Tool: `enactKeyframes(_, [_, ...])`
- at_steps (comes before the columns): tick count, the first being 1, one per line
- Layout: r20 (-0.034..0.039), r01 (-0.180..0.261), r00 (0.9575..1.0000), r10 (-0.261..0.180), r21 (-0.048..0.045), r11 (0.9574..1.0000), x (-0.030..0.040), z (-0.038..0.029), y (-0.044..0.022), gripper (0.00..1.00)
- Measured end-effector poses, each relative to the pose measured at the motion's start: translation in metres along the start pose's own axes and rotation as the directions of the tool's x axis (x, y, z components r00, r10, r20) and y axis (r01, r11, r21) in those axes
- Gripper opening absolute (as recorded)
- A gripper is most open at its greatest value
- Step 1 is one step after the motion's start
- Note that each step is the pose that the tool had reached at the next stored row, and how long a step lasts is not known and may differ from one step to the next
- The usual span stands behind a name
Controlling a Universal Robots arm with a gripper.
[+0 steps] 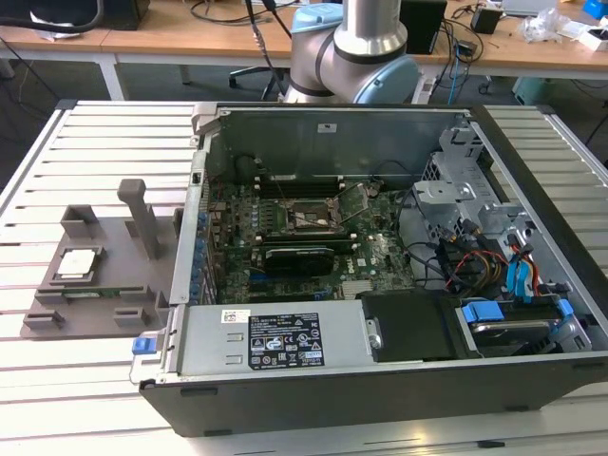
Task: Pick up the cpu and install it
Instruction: 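Reach for the cpu, then pick up the cpu and move it towards the insertion slot, then place the cpu into insertion slot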
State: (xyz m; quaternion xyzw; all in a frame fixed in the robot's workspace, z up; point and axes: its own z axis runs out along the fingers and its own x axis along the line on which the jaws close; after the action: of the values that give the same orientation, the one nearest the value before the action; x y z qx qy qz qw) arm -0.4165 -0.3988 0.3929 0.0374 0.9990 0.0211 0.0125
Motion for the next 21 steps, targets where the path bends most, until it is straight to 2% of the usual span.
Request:
enactKeyframes(18, [0.0, 0.0, 1.0, 0.0, 0.0, 1.0, 0.001, -0.0001, -0.0001, 0.11])
enactKeyframes(21, [0.0, 0.0, 1.0, 0.0, 0.0, 1.0, 0.0011, 0.0, -0.0001, 0.29])
